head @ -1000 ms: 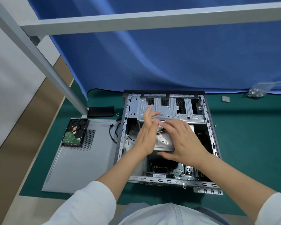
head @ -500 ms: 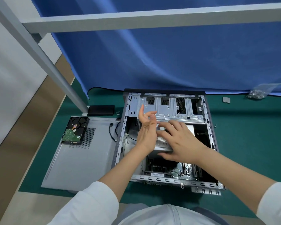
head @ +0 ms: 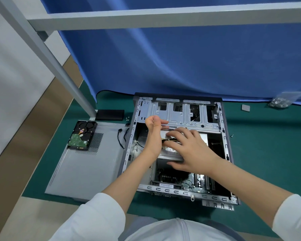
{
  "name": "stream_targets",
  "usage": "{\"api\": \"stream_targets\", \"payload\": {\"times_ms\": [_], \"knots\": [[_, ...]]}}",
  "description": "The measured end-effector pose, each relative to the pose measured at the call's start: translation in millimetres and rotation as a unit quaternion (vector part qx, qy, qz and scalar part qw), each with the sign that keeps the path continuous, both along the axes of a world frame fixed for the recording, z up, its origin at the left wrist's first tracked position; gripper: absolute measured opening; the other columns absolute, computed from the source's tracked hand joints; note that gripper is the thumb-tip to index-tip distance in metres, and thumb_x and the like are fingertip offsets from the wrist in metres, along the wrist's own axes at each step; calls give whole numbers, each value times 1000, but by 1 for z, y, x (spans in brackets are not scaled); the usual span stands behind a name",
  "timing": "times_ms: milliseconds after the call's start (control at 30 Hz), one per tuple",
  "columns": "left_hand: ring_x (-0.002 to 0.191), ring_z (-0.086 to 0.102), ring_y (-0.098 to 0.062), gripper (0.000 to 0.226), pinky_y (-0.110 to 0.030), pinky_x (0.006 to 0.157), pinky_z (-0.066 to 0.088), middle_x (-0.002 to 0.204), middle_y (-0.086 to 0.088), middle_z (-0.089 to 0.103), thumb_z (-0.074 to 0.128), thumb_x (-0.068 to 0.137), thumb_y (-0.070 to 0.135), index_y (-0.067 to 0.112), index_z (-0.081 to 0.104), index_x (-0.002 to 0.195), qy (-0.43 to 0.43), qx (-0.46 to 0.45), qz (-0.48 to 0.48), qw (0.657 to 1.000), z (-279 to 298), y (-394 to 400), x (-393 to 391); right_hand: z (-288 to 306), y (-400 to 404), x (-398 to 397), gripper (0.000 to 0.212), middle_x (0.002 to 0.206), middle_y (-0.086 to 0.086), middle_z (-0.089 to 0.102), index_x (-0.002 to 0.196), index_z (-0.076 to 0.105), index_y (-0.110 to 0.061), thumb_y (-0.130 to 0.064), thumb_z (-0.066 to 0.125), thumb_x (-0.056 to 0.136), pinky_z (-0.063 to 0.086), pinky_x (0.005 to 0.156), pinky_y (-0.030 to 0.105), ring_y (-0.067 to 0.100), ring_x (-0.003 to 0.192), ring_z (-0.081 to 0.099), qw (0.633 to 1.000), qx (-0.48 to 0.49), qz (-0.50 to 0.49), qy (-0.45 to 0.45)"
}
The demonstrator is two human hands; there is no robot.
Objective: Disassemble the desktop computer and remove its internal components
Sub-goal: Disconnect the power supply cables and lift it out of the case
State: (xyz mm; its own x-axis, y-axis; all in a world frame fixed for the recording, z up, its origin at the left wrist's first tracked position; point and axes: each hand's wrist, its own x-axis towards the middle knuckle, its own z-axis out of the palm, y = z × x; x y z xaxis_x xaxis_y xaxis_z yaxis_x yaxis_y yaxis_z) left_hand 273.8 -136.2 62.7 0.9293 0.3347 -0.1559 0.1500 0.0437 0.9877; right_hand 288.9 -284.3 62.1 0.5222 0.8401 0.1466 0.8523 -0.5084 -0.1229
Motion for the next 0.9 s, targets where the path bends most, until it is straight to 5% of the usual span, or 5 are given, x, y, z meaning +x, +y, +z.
{"api": "stream_targets", "payload": {"times_ms": [200,367,533,767,900], "knots": [[116,52,-7,29,-26,102,38,118,7,58,31,100,39,27,53,115,43,74,-80,993,-11,29,-23,0,0,0,54,130,0,51,118,52,-30,-59,61,73,43,86,46,29,118,48,1000,-9,-2,4],[128,41,-9,50,-30,109,29,136,4,49,21,97,51,27,47,133,117,66,-89,987,-22,16,-33,4,-1,-1,54,130,1,50,117,50,-29,-59,60,73,42,88,45,28,119,47,1000,-20,-3,19],[132,37,-10,45,-37,114,25,140,2,43,20,102,42,29,44,137,107,76,-67,989,-15,4,-24,12,-5,5,66,140,3,44,127,40,-30,-57,62,71,40,96,50,31,126,45,997,-73,35,7],[125,37,-8,60,-29,104,22,138,1,46,3,98,49,30,49,132,123,-25,-27,992,-3,-6,-27,24,1,20,73,142,6,29,130,25,-33,-66,56,72,41,90,43,28,111,48,986,-155,61,26],[93,45,22,66,-12,86,28,111,22,54,-4,95,53,32,48,130,130,-34,-33,990,2,-6,-29,24,10,20,78,145,12,24,131,16,-32,-67,55,73,45,85,43,34,106,52,979,-194,58,22]]}}
